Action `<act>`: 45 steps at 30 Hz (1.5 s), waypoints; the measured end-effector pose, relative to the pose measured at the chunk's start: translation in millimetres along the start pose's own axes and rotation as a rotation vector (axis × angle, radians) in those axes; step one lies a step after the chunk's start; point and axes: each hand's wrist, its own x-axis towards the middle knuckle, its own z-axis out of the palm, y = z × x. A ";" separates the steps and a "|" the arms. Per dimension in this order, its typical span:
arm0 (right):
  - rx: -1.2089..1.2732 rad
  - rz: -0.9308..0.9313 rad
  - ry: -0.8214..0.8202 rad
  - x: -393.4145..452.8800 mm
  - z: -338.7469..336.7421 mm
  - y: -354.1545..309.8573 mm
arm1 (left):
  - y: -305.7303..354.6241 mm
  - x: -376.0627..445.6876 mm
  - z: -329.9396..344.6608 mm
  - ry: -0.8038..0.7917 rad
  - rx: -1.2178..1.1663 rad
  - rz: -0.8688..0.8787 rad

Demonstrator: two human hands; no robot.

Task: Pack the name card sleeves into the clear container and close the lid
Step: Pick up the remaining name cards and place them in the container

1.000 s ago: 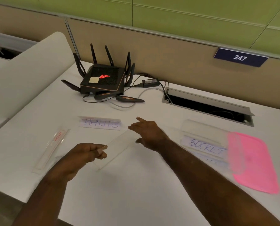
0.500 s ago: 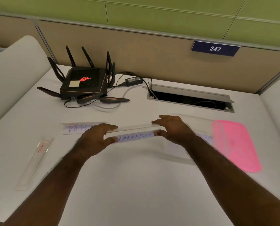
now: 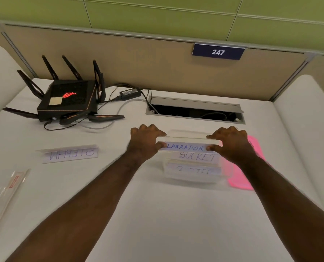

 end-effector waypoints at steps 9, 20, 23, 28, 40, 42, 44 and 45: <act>-0.118 0.123 -0.010 -6.6 26.3 33.9 | 49.7 33.5 30.8 -0.025 0.299 0.073; -0.419 -0.027 -0.131 6.4 44.7 21.5 | 72.5 35.4 59.0 -0.169 0.508 0.113; -0.462 -0.056 -0.142 6.8 46.7 16.7 | 71.1 37.3 65.7 -0.189 0.526 0.111; -0.461 -0.050 -0.179 5.2 50.1 11.3 | 69.4 39.6 71.8 -0.202 0.532 0.166; -0.189 -0.021 0.223 47.3 18.1 -21.2 | 5.6 23.0 38.5 0.291 0.306 0.021; -0.148 -0.050 0.271 60.6 15.8 -39.6 | -19.5 16.5 30.5 0.298 0.307 -0.065; -0.122 -0.100 0.292 73.9 15.3 -63.4 | -47.3 8.5 24.4 0.284 0.313 -0.155; -0.108 -0.126 0.292 79.9 15.8 -77.0 | -62.0 3.9 21.7 0.255 0.321 -0.206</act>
